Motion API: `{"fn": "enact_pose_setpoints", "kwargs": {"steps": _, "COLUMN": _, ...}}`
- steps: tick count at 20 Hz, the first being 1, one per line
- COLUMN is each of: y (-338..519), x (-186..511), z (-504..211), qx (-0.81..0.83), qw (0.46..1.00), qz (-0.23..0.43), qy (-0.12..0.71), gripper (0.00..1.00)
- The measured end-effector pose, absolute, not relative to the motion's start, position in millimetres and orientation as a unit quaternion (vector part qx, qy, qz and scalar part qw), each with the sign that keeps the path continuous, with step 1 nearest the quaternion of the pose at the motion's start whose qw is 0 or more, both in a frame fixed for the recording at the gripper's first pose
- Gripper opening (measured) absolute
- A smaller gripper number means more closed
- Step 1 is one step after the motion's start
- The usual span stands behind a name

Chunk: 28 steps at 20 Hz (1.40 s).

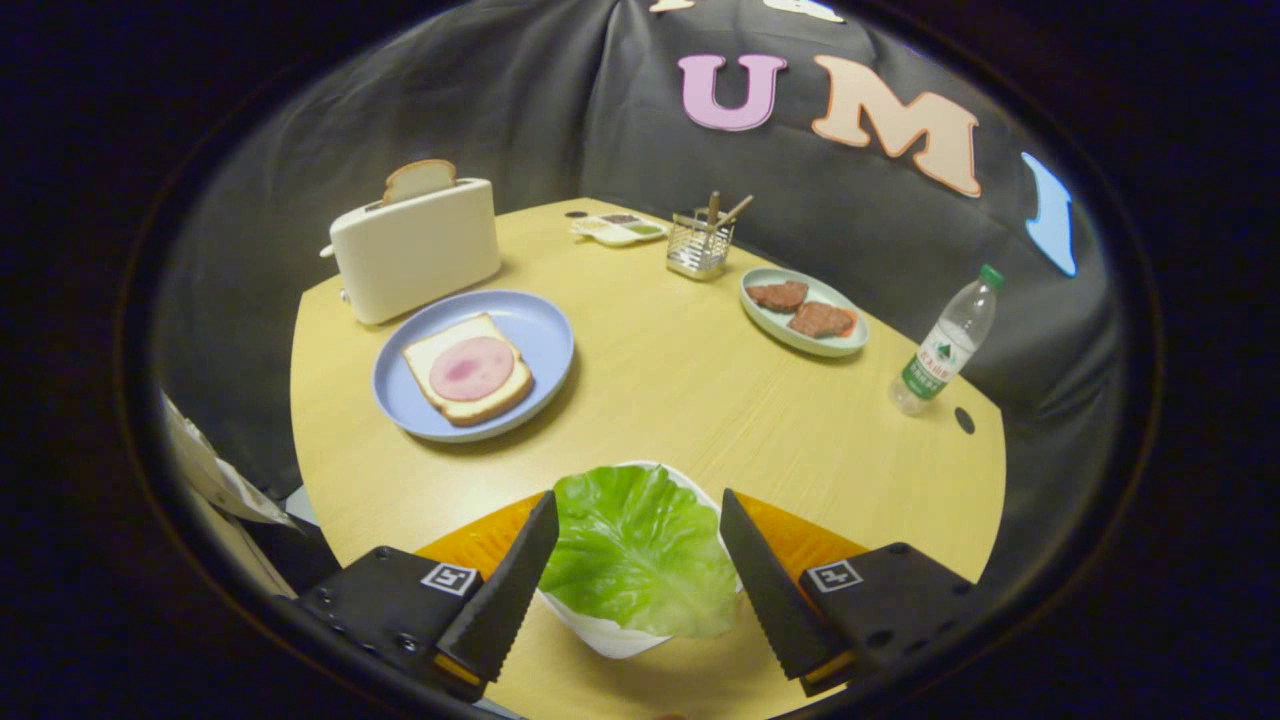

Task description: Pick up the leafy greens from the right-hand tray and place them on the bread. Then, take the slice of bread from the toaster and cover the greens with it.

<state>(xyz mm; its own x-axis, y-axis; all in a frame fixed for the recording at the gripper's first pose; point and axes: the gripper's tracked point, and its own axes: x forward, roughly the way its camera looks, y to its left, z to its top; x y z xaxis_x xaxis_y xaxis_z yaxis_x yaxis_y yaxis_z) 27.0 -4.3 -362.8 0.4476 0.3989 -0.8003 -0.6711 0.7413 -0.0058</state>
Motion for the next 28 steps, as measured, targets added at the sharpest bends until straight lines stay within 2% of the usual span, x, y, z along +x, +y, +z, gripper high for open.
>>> {"fn": "enact_pose_setpoints", "kwargs": {"steps": 14, "y": -16, "x": 9, "z": -421, "qx": -0.127, "qw": 0.805, "qz": 0.302, "qy": 0.495, "gripper": 1.00}}
{"fn": "enact_pose_setpoints", "kwargs": {"steps": 15, "y": -14, "x": 11, "z": -422, "qx": -0.124, "qw": 0.807, "qz": 0.300, "qy": 0.494, "gripper": 0.96}}
{"fn": "enact_pose_setpoints", "kwargs": {"steps": 28, "y": -6, "x": 9, "z": -407, "qx": -0.088, "qw": 0.828, "qz": 0.260, "qy": 0.489, "gripper": 0.14}}
